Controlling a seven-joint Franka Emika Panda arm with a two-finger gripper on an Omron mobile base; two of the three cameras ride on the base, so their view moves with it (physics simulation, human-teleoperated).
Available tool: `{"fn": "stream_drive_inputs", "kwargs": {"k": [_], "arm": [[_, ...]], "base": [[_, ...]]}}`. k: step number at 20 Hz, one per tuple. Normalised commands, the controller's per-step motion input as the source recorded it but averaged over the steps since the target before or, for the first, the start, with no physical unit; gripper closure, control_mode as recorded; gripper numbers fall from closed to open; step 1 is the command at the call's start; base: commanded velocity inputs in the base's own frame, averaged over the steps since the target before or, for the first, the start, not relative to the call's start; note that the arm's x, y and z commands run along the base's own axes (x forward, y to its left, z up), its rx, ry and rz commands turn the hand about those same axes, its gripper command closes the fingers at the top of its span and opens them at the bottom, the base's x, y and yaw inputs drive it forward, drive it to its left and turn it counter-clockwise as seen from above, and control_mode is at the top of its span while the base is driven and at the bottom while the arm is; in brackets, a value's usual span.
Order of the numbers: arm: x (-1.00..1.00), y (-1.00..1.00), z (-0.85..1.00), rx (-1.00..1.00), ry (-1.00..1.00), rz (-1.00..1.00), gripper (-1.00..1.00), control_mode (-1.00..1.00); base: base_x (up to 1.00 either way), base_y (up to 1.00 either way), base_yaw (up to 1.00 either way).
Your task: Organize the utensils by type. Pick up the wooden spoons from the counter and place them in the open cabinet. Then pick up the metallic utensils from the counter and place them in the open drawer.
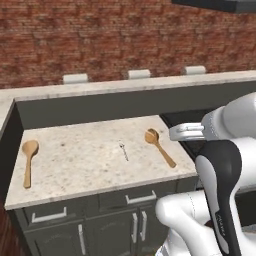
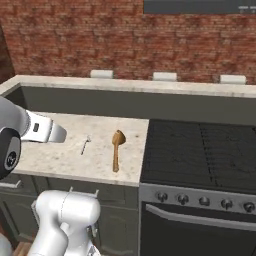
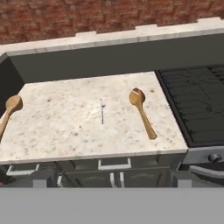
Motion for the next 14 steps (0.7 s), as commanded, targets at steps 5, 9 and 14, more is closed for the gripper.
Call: {"fn": "stream_drive_inputs", "kwargs": {"k": [5, 9, 14], "arm": [[0.0, 0.0, 0.0, 0.0, 0.0, 0.0, -1.0, 1.0], [0.0, 0.0, 0.0, 0.0, 0.0, 0.0, -1.0, 1.0], [0.0, 0.0, 0.0, 0.0, 0.0, 0.0, -1.0, 1.0]], "base": [[0.46, 0.25, 0.01], [0.29, 0.14, 0.0], [0.14, 0.13, 0.0]]}}
